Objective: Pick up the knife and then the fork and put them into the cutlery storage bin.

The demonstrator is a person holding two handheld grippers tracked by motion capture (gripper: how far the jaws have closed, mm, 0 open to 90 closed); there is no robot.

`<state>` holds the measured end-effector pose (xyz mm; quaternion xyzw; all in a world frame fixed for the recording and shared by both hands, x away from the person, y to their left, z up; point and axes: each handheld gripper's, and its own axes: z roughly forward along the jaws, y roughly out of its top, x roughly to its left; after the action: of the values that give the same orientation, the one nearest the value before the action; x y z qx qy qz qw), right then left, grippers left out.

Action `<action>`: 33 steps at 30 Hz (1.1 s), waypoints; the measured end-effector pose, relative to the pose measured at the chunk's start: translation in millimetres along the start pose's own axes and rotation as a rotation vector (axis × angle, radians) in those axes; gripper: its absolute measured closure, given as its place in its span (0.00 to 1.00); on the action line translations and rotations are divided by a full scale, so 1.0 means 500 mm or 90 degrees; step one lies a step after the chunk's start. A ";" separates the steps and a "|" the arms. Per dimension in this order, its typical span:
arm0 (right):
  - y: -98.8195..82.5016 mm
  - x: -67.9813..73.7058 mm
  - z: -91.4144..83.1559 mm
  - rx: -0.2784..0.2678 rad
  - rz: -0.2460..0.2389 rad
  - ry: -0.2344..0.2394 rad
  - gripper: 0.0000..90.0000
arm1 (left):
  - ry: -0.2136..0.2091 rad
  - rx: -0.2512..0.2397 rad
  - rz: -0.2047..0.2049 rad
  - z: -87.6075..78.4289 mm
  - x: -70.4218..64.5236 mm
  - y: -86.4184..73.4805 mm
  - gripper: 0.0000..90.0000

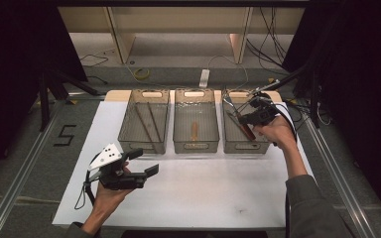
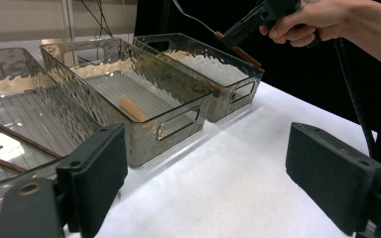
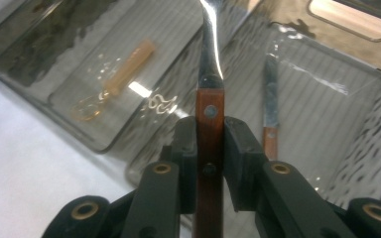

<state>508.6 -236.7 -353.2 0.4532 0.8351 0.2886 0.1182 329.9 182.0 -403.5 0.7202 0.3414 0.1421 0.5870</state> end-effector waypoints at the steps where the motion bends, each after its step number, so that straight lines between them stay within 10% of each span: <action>1: 0.002 -0.004 0.002 0.002 0.006 -0.002 0.86 | 0.000 0.001 0.000 0.000 0.000 0.000 0.18; 33: -0.012 -0.064 0.082 0.052 0.107 -0.052 0.75 | -0.001 0.000 -0.001 0.000 -0.001 0.000 0.18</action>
<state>541.1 -250.4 -391.8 0.5373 0.7998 0.2444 0.1089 329.6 181.7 -403.5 0.7203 0.3415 0.1409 0.5871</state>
